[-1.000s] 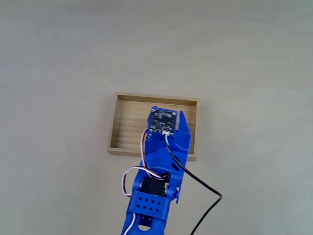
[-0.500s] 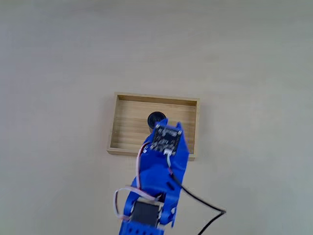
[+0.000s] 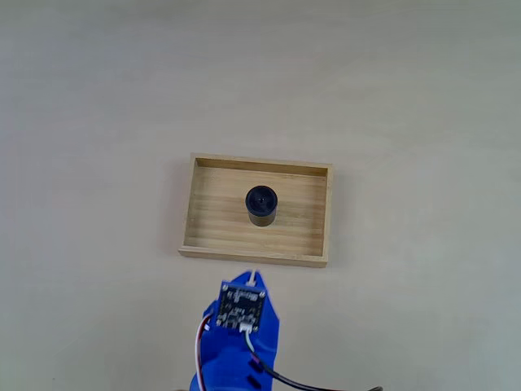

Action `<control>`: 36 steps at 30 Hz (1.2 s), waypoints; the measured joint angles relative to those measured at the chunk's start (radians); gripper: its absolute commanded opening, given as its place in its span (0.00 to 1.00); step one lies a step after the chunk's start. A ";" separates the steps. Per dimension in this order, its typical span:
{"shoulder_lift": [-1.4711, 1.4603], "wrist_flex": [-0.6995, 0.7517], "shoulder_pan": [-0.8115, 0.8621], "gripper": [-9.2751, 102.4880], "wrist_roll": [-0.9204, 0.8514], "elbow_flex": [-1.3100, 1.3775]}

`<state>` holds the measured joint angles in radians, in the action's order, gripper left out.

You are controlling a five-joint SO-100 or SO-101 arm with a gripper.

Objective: Place the black cylinder in the wooden box then return to rest.

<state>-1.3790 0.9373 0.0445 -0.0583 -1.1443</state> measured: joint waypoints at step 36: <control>-0.334 0.430 -0.061 0.08 -0.035 -0.434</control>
<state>-1.7135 1.3668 -0.0169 -0.0936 -1.5785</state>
